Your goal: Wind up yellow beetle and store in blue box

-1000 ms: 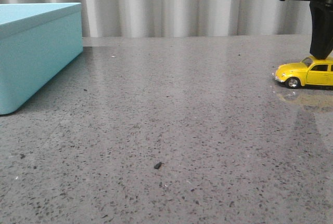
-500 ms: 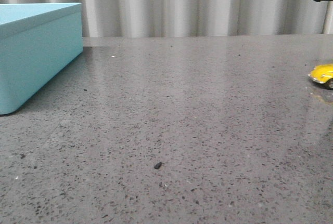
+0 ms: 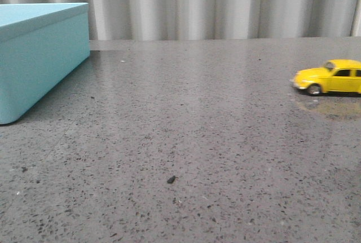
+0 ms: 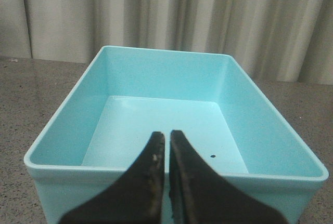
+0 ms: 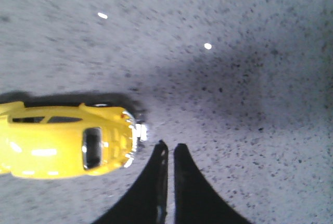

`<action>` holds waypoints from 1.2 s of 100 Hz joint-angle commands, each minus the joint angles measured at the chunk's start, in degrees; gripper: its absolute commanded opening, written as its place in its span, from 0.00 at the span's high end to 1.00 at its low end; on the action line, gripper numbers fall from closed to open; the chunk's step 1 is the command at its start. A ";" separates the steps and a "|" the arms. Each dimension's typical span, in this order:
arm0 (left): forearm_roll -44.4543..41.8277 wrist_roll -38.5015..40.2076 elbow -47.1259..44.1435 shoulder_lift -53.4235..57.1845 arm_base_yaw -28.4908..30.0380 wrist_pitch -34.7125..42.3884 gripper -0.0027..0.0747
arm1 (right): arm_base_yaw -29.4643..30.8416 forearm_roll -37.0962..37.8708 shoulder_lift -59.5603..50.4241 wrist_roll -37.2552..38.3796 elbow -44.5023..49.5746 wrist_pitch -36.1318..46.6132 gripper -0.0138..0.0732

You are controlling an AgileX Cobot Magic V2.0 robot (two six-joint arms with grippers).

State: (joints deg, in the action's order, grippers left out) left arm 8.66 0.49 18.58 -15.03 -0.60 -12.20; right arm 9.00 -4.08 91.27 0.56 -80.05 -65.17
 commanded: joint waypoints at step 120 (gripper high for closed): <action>3.16 -2.86 18.35 -15.73 -0.39 -0.89 0.99 | -11.43 -3.97 -24.35 -0.56 -1.41 13.54 0.91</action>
State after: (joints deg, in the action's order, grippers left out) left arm 11.17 -0.53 32.24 -26.90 -0.68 -16.48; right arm -2.42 -7.84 70.73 0.44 -80.05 -56.25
